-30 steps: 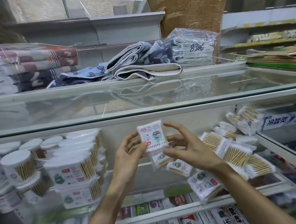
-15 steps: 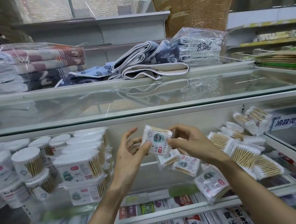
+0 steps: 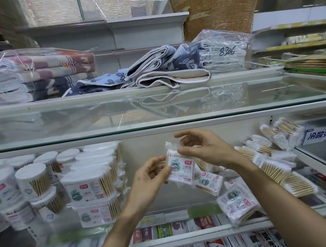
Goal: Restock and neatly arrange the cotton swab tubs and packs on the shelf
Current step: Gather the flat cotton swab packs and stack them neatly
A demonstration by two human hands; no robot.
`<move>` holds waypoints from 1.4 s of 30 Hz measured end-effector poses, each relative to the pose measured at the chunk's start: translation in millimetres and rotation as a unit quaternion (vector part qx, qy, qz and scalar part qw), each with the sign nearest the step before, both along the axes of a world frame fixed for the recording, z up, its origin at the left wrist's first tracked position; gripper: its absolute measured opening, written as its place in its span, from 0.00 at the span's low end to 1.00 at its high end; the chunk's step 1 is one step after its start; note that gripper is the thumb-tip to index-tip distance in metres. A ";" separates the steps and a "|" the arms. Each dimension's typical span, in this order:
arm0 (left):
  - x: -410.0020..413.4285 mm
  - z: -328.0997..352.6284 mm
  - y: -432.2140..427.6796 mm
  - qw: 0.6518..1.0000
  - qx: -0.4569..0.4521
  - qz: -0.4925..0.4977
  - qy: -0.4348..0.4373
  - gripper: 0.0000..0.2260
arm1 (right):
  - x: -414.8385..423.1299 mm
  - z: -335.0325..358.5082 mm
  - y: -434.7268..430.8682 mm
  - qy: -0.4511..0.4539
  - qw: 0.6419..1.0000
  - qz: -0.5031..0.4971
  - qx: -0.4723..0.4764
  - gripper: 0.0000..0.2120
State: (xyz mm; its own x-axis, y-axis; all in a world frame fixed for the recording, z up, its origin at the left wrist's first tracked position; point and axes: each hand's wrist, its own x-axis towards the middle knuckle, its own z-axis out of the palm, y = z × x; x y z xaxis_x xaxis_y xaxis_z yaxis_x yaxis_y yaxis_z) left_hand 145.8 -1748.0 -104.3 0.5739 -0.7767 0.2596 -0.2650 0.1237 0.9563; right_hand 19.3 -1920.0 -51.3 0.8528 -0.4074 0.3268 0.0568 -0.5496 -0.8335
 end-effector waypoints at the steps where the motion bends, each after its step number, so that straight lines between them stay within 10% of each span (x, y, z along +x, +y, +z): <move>1: 0.8 -0.2 -0.3 1.000 -0.008 0.008 0.007 0.13 | -1.0 -1.2 -1.8 0.011 1.000 -0.008 0.012 0.18; 16: -1.6 -18.1 30.4 0.963 -0.099 0.136 -0.210 0.12 | 83.8 -26.3 12.4 0.095 0.965 -0.101 -0.221 0.14; 27: 7.4 -36.5 36.2 0.979 -0.058 0.112 -0.160 0.09 | 113.7 -50.8 31.6 0.149 0.928 -0.134 -0.313 0.15; 42: 9.7 -31.5 -28.2 0.937 0.131 0.014 -0.324 0.20 | 46.4 -28.4 -15.6 0.079 0.918 -0.223 -0.319 0.13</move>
